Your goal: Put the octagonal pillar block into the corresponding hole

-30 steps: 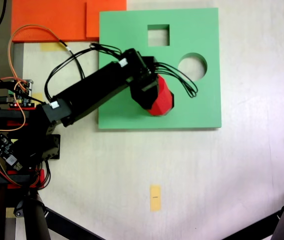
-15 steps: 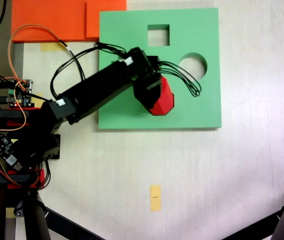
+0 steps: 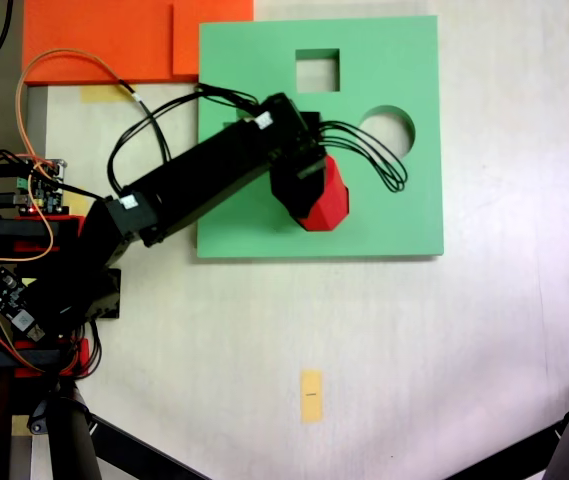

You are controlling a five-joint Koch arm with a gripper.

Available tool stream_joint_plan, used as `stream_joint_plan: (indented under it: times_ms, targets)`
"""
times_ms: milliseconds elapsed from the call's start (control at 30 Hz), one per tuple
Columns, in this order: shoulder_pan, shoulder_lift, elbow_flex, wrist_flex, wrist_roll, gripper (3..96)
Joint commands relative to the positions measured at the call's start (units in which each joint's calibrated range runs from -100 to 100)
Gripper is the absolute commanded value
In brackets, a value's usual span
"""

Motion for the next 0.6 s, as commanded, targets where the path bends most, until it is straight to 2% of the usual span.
stream_joint_plan:
  times_ms: [33,300,600]
  targets:
    - [-0.49,-0.36,2.6,0.0,-0.98,28.3]
    - [-1.66,-0.77,2.6,0.0,-2.25,35.4]
    - [-2.88,-0.77,2.5,0.0,-4.49,35.5]
